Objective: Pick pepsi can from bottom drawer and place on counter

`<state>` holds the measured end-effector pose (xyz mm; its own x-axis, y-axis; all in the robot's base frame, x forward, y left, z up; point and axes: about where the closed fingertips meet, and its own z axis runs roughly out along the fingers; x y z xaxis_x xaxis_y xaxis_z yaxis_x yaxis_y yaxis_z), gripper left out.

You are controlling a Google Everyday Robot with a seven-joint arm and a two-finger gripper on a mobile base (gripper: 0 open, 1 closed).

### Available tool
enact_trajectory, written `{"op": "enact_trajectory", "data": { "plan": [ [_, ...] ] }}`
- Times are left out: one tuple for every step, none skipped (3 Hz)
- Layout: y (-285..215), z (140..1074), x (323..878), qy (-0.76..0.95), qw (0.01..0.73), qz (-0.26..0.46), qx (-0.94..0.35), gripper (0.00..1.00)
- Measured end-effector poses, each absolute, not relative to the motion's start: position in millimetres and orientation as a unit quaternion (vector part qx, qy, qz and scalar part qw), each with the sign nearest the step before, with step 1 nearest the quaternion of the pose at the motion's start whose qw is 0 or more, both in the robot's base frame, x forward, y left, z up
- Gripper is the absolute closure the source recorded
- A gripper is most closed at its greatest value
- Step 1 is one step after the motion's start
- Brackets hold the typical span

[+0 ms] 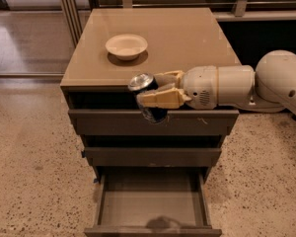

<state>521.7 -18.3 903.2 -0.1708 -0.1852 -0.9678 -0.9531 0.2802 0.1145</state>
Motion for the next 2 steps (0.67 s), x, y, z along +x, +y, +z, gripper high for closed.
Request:
{"op": "enact_trajectory", "data": {
  "plan": [
    [-29,918,537,0.643,0.49,0.39,-0.442,1.0],
    [-46,943,554,0.643,0.513,0.36,-0.439,1.0]
  ]
}}
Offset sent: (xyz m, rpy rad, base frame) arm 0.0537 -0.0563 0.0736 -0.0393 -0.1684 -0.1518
